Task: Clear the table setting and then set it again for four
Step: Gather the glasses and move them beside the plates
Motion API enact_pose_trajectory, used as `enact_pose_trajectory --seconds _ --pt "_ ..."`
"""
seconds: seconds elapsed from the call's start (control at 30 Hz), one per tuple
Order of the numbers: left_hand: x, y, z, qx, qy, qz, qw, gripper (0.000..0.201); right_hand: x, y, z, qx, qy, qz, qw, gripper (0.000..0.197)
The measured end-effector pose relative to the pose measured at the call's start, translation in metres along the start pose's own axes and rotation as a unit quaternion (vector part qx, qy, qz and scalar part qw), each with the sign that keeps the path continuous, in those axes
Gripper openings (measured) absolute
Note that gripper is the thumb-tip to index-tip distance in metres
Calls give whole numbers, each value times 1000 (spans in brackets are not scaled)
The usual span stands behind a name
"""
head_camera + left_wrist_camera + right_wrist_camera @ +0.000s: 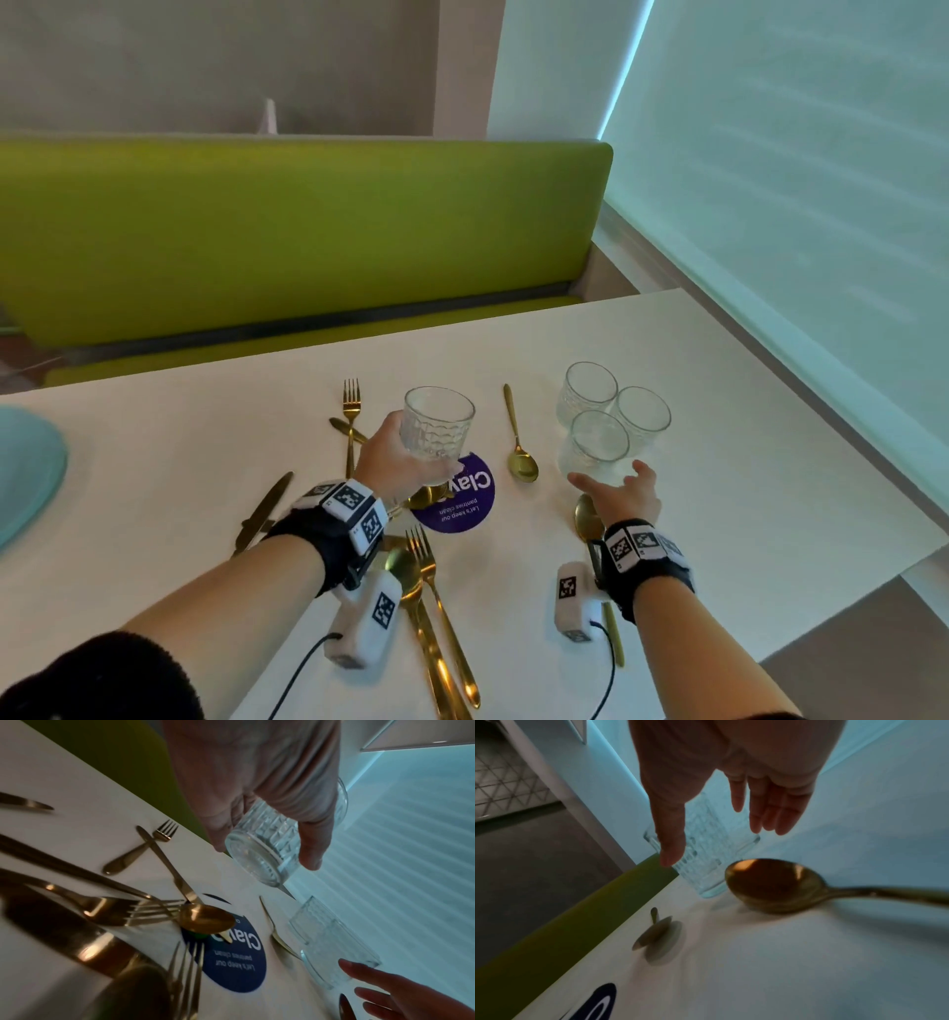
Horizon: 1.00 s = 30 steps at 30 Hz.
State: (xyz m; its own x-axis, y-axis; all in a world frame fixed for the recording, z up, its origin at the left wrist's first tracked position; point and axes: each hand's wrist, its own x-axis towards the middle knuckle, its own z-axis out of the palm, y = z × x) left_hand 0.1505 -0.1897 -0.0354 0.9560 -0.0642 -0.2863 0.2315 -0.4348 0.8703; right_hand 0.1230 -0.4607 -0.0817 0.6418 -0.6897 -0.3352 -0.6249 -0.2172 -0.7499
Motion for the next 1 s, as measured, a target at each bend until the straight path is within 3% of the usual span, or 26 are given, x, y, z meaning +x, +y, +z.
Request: enact_pose_trajectory --seconds 0.37,0.6,0.83,1.0 --pt "1 -24 -19 0 31 -31 999 80 25 -6 28 8 25 -28 999 87" --pt "-6 -36 -37 0 39 -42 998 81 12 -15 24 -4 57 -51 997 77" --pt "-27 -49 -66 2 43 -40 998 80 -48 -41 32 28 40 -120 992 71" --pt "-63 -80 -105 -12 47 -33 998 80 -138 -50 65 8 -38 -159 987 77"
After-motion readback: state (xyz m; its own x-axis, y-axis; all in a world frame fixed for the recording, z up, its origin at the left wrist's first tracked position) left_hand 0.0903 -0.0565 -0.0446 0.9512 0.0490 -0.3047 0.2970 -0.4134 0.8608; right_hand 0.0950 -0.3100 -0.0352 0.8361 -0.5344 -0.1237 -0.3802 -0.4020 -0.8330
